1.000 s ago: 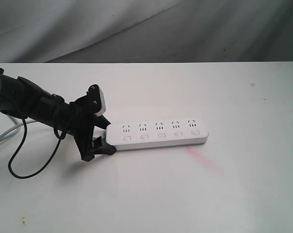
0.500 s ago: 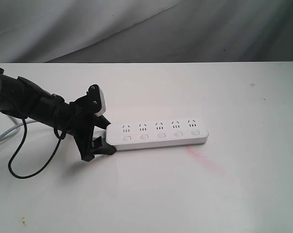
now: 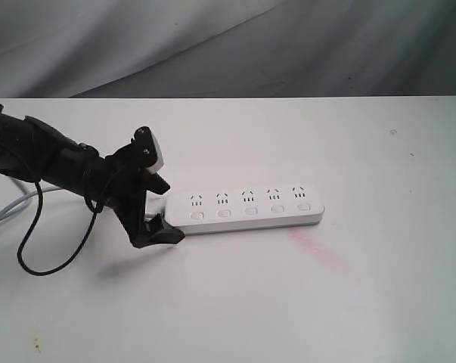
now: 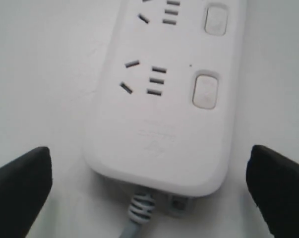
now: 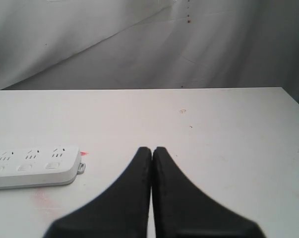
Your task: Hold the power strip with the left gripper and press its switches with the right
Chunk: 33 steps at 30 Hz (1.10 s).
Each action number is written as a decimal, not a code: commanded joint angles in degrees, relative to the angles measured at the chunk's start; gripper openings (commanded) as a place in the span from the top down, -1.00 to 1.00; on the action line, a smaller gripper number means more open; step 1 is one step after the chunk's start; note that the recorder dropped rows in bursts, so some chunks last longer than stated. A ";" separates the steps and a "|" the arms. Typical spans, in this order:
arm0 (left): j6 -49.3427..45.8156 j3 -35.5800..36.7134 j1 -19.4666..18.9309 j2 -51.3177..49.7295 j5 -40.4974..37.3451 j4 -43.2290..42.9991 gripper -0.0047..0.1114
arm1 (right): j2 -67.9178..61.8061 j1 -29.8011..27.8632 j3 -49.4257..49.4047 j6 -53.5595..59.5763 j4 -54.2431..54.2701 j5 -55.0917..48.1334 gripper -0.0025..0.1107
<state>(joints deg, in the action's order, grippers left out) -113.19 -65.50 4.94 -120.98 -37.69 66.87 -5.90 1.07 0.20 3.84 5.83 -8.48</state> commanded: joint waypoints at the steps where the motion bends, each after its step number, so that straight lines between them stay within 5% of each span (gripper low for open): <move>1: 6.71 -0.11 0.38 4.56 -3.69 0.20 -0.88 | 0.31 -0.46 -0.20 -0.05 0.36 0.68 0.96; 10: 27.11 -0.11 -0.64 19.41 -16.75 0.11 -0.88 | 0.31 -0.46 -0.20 -0.05 0.36 0.68 0.96; 16: 34.41 -0.11 -5.85 29.61 -32.27 -0.15 -0.88 | 0.31 -0.46 -0.20 -0.05 0.36 0.68 0.96; 21: 48.20 1.35 -9.10 36.90 -32.27 -7.00 -0.88 | 0.31 -0.46 -0.20 -0.05 0.36 0.68 0.96; 33: 50.19 14.48 -9.55 54.14 -32.27 -4.52 -0.88 | 0.31 -0.46 -0.20 -0.05 0.36 0.68 0.96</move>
<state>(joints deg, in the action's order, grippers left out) -63.81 -53.58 -4.51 -70.10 -69.44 61.30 -5.90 1.07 0.20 3.84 5.83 -8.48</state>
